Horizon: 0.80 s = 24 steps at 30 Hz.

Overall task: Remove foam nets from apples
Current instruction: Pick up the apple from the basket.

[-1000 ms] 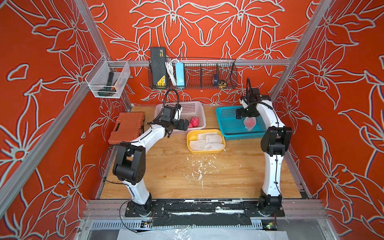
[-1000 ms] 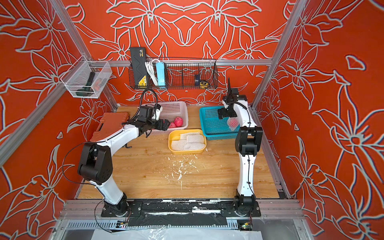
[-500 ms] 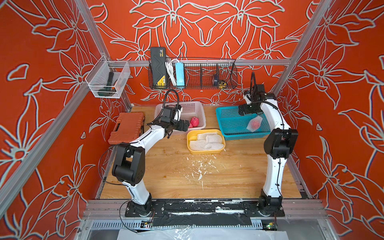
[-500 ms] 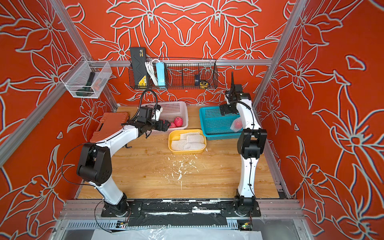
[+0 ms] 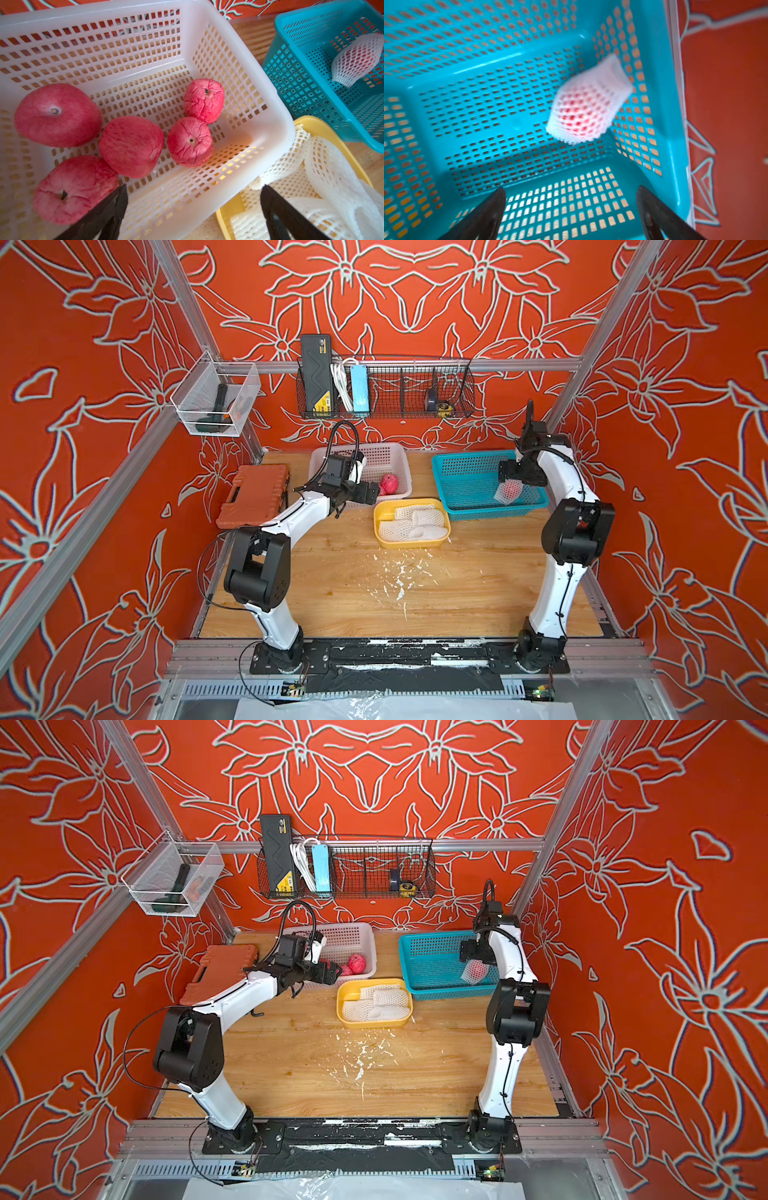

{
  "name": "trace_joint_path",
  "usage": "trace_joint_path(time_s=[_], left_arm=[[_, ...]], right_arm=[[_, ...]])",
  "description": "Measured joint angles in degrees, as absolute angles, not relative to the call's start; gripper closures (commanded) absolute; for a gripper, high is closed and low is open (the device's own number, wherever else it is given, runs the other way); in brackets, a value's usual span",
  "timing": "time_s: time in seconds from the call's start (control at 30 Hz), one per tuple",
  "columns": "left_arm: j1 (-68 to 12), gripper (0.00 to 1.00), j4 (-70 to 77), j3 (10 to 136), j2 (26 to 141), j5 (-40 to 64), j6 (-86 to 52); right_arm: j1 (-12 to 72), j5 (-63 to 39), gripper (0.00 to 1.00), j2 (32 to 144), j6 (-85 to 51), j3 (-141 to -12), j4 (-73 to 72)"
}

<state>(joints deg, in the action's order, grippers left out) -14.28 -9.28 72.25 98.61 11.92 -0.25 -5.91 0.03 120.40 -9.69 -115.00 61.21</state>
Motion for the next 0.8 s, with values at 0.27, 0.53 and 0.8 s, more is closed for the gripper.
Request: trace_joint_path(time_s=[0.27, 0.53, 0.8], left_arm=[[-14.33, 0.02, -9.28, 72.25, 98.61, 12.12, -0.27], [-14.33, 0.02, -9.32, 72.31, 99.04, 12.16, -0.27], [-14.33, 0.02, -9.61, 72.86, 100.75, 12.14, -0.25]], right_arm=[[-7.60, -0.54, 0.01, 123.15, -14.06, -114.87, 58.13], [-7.81, -4.82, 0.01, 130.52, -17.89, -117.49, 54.52], [-7.86, -5.02, 0.10, 137.95, -19.51, -126.48, 54.50]])
